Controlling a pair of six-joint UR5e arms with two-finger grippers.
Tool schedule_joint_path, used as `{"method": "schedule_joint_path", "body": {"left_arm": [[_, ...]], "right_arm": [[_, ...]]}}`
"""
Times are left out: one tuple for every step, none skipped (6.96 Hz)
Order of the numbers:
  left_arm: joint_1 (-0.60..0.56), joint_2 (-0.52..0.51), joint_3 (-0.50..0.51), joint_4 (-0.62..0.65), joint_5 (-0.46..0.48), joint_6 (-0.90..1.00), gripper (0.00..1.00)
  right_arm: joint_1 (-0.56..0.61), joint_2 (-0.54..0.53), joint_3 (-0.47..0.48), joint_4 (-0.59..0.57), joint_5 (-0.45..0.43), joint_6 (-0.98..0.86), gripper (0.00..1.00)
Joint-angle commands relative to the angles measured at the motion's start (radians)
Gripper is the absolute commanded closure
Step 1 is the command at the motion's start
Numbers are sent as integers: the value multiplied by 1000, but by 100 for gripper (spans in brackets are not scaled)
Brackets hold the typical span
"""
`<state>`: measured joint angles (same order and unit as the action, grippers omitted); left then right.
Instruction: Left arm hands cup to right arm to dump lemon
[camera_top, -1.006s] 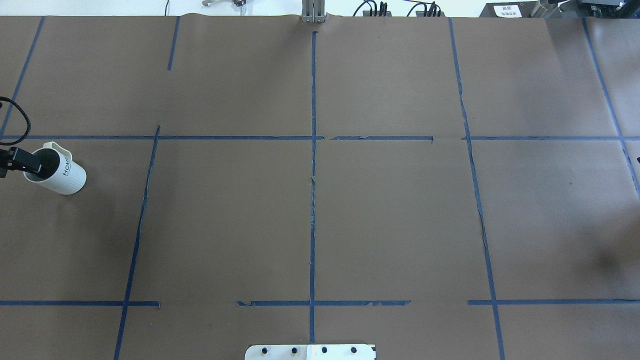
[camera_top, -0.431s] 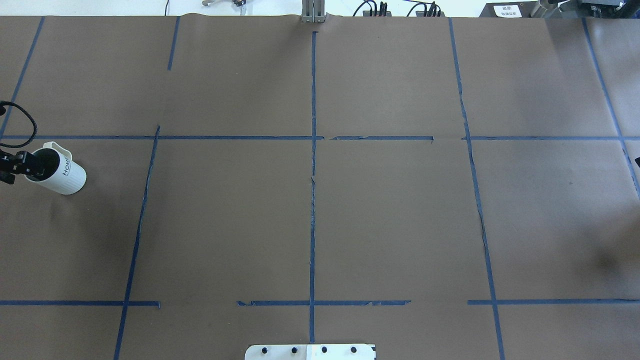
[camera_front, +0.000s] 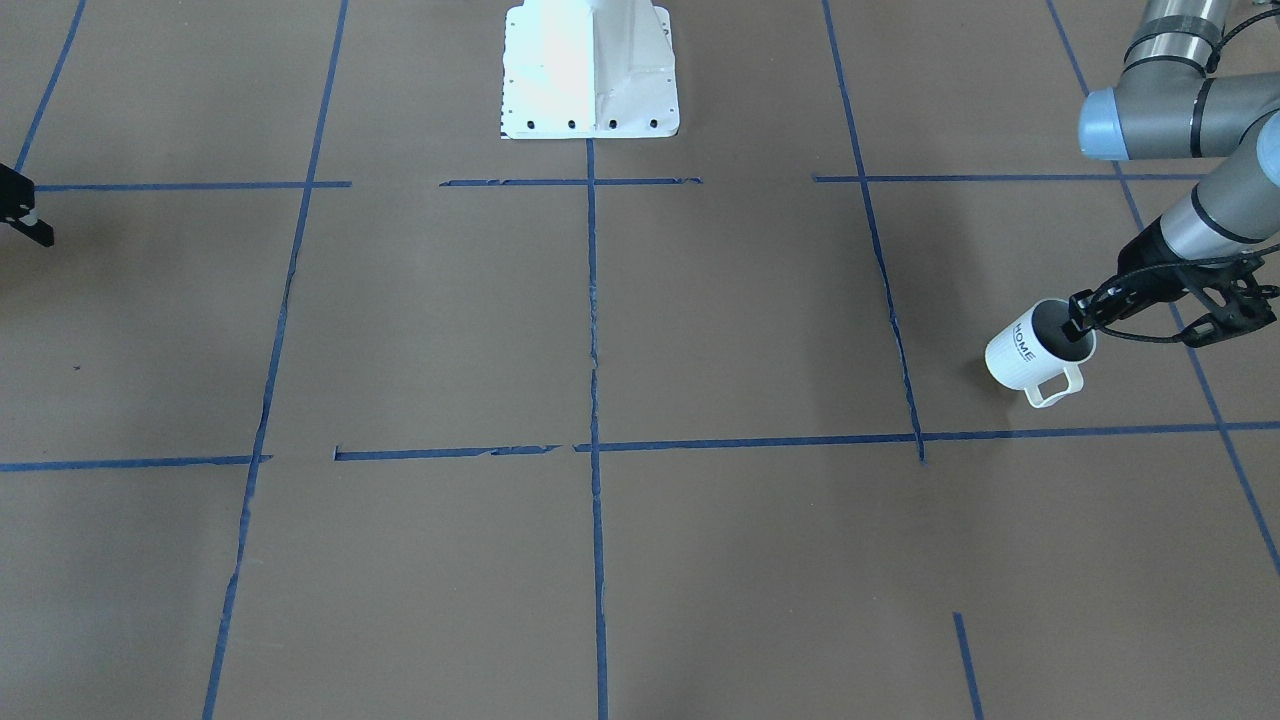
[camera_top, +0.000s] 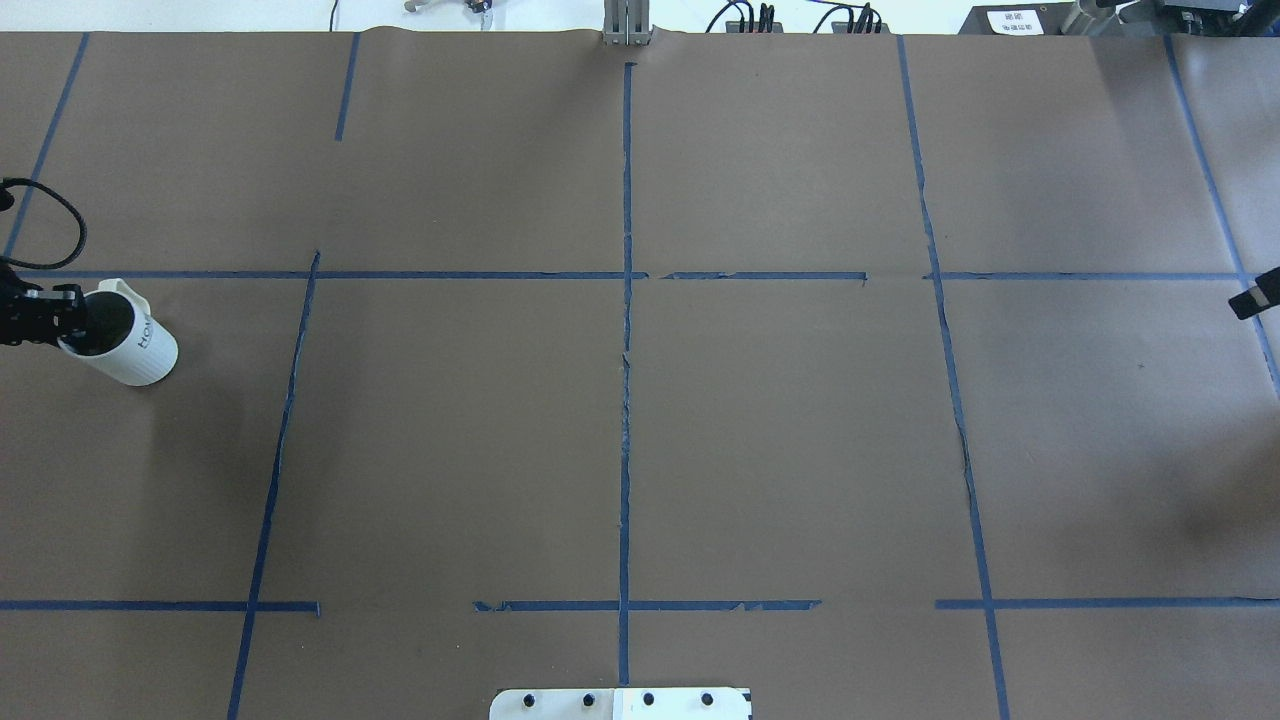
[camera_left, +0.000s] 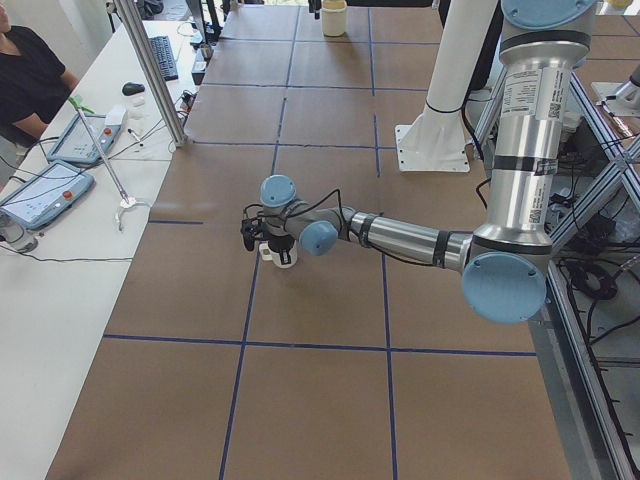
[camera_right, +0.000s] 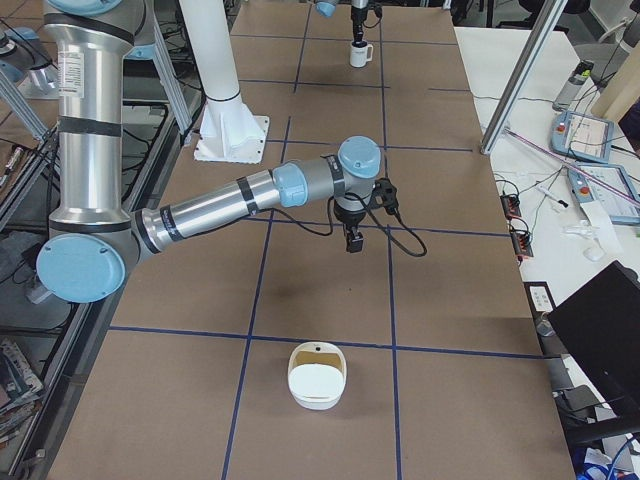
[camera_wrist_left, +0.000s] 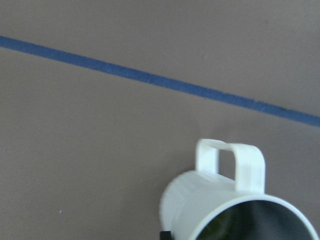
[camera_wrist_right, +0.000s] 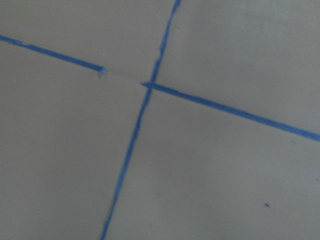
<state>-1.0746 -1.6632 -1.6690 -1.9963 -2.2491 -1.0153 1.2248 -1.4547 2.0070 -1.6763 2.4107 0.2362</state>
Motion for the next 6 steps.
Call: {"method": "schedule_joint_path", "body": {"left_arm": [[1,-170,-123,253,13,-19,100],[18,-298,-191,469,13,-20,100],[75,-434,-204,645,14,-57,100],[112,-543,-181,684,11,-177,100],[140,-597,-181,685,3,-265,100],[171,-648,-186,685,2,-345,100]], "right_arm": [[-211,245,19,1,-240,336,0],[-364,304,71,1,-479,462,0],[-531,324,128,1,-783,477,0],[-671,350,139,1,-976,542,0],[-755,381,138,1,-1096,640,0],[-816,411,139,6,-1180,663,0]]}}
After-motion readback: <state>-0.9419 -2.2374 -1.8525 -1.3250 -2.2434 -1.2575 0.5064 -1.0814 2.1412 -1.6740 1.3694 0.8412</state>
